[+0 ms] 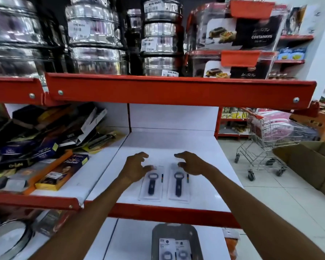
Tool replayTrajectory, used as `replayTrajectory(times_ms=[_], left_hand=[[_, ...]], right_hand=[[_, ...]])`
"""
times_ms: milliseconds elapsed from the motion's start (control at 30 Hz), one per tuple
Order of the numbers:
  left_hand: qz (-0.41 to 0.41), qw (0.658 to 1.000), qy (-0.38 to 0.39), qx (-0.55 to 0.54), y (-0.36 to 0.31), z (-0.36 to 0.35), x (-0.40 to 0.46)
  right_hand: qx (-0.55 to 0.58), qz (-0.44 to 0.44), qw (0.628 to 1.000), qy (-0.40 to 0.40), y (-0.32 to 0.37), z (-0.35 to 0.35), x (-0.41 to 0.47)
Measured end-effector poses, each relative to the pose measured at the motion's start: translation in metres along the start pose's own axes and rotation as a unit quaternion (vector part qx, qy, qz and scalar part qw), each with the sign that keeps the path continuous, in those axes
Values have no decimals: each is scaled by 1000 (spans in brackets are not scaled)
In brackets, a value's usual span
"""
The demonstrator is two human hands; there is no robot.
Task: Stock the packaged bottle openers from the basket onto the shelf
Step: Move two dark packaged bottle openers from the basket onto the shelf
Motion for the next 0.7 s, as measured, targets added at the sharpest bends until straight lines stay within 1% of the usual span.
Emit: replayTrajectory(times_ms=[67, 133, 200, 233, 267, 400, 500, 700], left_hand=[[-32, 996, 77, 31, -8, -5, -6], [-61, 979, 185, 64, -10, -14, -13], [-71, 955, 278, 68, -11, -25, -22], [-74, 947, 304, 71, -10, -30, -25], [-80, 943, 314, 76, -11, -33, -25], [-92, 943, 312, 73, -13, -41, -23], [-93, 944, 308, 74, -12, -42, -23], [-85, 946, 303, 83, -10, -42, -29]], right_hand=[[10, -6, 1000, -4, -5, -3, -14], [8, -10, 1000, 23, -5, -10, -31], [-45, -13, 997, 65, -5, -23, -47], [-61, -14, 995, 76, -6, -29, -51], [-59, -14, 995, 81, -6, -32, -54], [-16, 1, 996, 91, -5, -39, -55], [-21, 11, 996, 89, -4, -38, -57], [-60, 23, 996, 56, -3, -32, -62]])
Point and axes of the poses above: each hand's wrist, its own x-axis towards the middle knuckle, its own z-axis out of the back of the hand, y = z × x, the point moved 10 cm from there along x, towards the middle knuckle, and after that the axes turned 11 degrees about -z, right-handed, at the moved point
